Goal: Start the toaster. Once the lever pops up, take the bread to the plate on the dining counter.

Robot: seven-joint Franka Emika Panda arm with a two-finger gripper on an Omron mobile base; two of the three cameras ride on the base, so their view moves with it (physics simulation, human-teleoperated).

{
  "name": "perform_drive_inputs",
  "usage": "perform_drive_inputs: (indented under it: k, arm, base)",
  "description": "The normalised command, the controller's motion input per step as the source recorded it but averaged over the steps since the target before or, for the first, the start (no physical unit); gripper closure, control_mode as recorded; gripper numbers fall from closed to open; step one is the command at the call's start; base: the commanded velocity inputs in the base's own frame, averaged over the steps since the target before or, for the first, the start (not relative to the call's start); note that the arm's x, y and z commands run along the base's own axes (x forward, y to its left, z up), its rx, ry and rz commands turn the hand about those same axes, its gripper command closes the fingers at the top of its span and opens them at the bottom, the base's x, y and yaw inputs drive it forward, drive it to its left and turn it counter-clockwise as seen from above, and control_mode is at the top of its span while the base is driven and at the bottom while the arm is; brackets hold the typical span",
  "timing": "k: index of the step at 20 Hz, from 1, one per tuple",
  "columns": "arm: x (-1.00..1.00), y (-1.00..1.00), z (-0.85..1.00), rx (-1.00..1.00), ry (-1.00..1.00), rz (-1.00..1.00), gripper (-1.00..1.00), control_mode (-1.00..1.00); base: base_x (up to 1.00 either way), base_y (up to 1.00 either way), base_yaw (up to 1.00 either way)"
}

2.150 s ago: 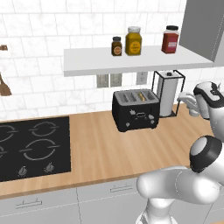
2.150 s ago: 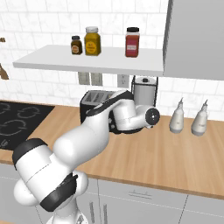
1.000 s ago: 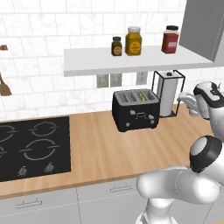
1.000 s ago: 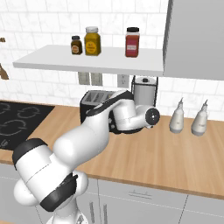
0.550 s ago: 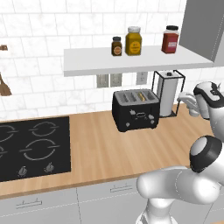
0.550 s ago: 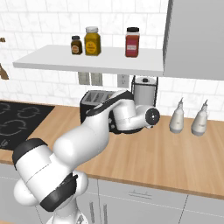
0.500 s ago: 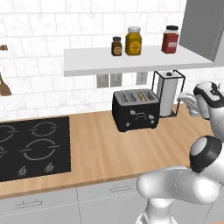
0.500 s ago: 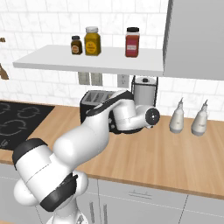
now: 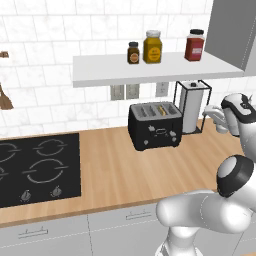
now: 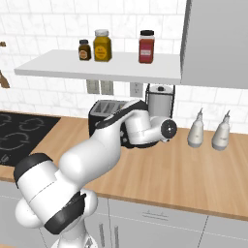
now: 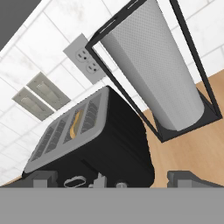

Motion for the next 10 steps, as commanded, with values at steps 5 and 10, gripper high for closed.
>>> perform_drive_inputs:
  k: [5, 10]
  arm:
    - [0.0, 0.0, 0.0, 0.0, 0.0, 0.0, -1.0, -1.0]
    - [0.0, 0.0, 0.0, 0.0, 0.0, 0.0, -1.0, -1.0]
  base:
    - [0.0, 0.0, 0.0]
    - [0.0, 0.0, 0.0]
